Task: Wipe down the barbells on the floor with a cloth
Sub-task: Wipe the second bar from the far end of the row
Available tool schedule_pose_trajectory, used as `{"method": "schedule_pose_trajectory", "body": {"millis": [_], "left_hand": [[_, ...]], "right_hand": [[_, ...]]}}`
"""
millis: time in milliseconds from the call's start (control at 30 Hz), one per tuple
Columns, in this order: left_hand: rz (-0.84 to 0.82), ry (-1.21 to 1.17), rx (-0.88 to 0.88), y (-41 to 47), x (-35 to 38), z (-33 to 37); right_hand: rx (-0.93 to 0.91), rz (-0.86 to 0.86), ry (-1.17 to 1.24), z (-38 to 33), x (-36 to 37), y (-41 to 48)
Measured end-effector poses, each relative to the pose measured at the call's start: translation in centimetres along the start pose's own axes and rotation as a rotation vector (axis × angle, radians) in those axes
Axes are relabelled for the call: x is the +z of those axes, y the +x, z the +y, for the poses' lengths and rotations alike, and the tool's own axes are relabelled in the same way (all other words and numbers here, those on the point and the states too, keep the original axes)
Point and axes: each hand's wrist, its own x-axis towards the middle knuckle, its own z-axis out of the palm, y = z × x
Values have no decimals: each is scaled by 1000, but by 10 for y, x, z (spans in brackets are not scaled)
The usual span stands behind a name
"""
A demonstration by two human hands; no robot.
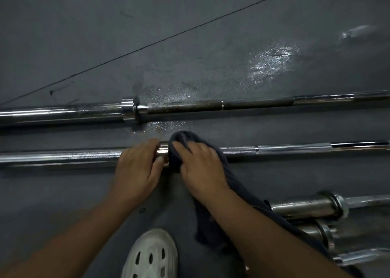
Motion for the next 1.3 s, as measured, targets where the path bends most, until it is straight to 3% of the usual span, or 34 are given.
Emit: {"method": "schedule_pose_trajectory", "body": {"millis": [67, 133, 233, 367, 467, 533, 600, 667, 700, 833, 933, 1033, 1100, 1167, 1200, 1300], "left_hand": [[20, -36, -24, -30, -1, -1], [40, 2, -11, -48, 4, -6], [20, 54, -77, -41, 20, 3], [47, 74, -91, -52, 28, 26], [63, 78, -77, -45, 18, 12], [59, 37, -78, -28, 18, 6], [51, 23, -94, -14, 23, 8], [59, 113, -96, -12, 30, 9], [52, 134, -89, -12, 31, 10], [-40, 131, -141, 18, 17, 12], [27, 30, -149, 54, 5, 3], [156, 1, -89, 40, 8, 3], [137, 43, -79, 10, 25, 10], [147, 124, -62, 4, 39, 8], [162, 141, -60, 14, 41, 5], [175, 210, -41, 50, 30, 1]], "right_hand": [[35, 33, -52, 43, -13, -16], [248, 103, -130, 91, -27, -39], [427, 179, -133, 93, -28, -57], [74, -25, 68, -12, -6, -59], [-10, -125, 121, -18, -10, -63], [44, -52, -22, 20, -18, -69], [255, 61, -97, 67, -26, -72], [401, 53, -139, 79, -28, -70], [403, 0, -160, 66, -24, -68], [112, -111, -17, -22, 8, -51], [26, -99, -35, -7, 5, -25], [78, -42, -139, 60, -12, -11], [254, 36, -153, 95, -27, -17], [379, 83, -137, 88, -25, -20], [373, 90, -127, 72, -18, -16], [120, 29, -47, 17, 8, -8]]}}
